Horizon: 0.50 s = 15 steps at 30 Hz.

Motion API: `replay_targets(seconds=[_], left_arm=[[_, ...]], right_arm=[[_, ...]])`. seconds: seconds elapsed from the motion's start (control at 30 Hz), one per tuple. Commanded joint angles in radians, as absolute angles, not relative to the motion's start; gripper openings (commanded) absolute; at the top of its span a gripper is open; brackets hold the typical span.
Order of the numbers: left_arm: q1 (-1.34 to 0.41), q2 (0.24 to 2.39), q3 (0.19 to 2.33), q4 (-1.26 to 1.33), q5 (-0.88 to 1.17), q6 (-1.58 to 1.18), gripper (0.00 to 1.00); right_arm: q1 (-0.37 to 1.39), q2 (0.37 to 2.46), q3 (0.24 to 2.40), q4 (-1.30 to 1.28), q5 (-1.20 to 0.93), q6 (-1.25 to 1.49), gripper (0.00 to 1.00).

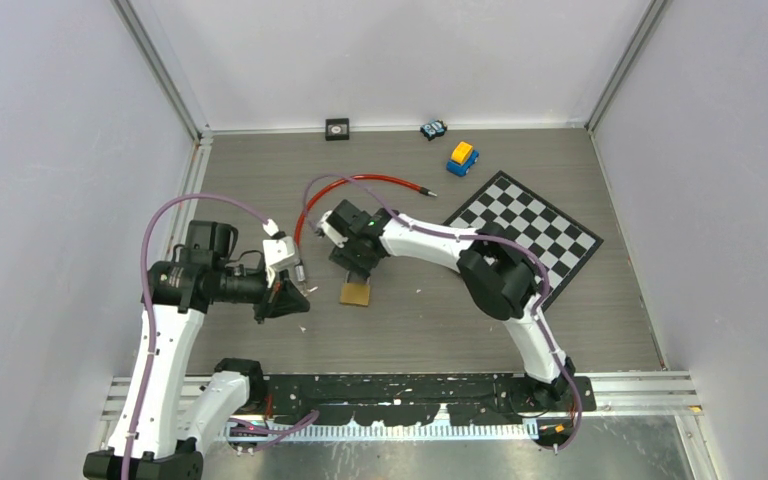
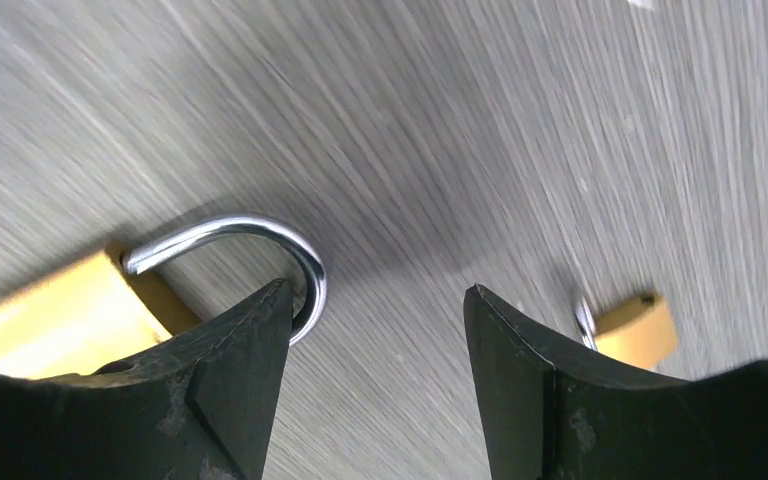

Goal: Unlock with the key

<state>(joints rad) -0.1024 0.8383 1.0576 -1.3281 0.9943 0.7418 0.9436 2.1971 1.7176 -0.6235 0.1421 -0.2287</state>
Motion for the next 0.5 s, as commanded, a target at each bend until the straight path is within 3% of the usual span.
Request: replay_targets(seconds=[0.0,0.27,0.47], left_arm=[[-0.098,0.846,1.049,-1.280,1.035,0.740,0.00],[-0.098,0.865,1.023,-1.210,1.030,0.724,0.00],[-0.099,0.883,1.007,-1.166,1.030,0.708,0.00]], right_arm=[[0.893,2.079,1.606,-0.649,0.176,-0.175,0.68],[0.890,1.870,1.361,-0.600,0.039,-0.196,0.70],[0.887,1.804,1.354,-0.599,0.014,-0.257,0.73]])
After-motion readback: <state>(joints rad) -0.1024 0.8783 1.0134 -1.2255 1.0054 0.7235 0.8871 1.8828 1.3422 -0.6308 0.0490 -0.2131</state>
